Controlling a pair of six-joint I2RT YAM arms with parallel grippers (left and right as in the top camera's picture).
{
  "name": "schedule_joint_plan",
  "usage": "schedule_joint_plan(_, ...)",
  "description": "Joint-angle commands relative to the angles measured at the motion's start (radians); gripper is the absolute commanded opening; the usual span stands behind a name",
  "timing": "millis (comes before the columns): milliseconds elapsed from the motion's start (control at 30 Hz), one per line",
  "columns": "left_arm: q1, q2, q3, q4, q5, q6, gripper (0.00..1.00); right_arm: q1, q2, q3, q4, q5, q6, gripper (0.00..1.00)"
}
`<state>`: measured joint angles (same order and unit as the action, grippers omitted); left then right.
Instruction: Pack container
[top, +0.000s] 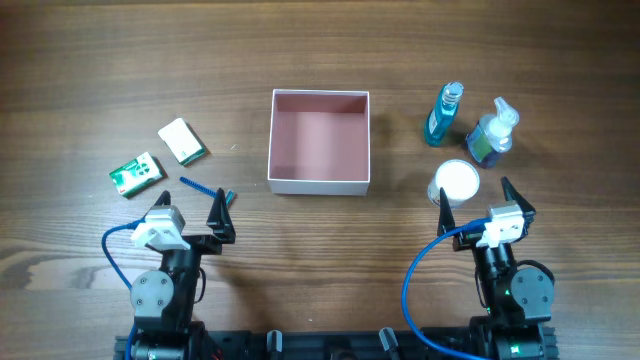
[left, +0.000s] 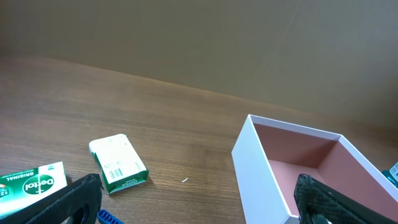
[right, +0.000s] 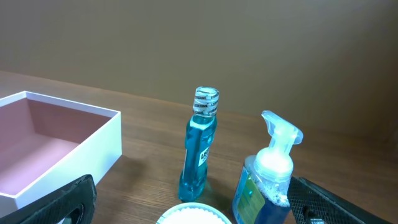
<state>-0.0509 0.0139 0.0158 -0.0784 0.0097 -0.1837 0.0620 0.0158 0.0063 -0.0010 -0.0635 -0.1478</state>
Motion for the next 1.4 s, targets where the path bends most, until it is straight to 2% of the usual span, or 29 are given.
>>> schedule_joint_plan(0,-0.004,-0.007,-0.010,0.004,0.019,0.019,1.00,-0.004,0.002,0.000,0.003,-0.005,-0.006,1.00)
schedule_joint_plan(1067,-0.004,-0.007,-0.010,0.004,0.019,0.019,1.00,-0.004,0.002,0.000,0.002,-0.005,-0.005,1.00)
schedule_joint_plan(1300,-0.004,-0.007,-0.010,0.005,0.019,0.019,1.00,-0.004,0.002,0.002,0.003,-0.005,0.108,1.00)
schedule_joint_plan(1367,-0.004,-0.007,-0.010,0.005,0.019,-0.014,1.00,-0.004,0.002,0.012,0.002,-0.009,0.137,1.00)
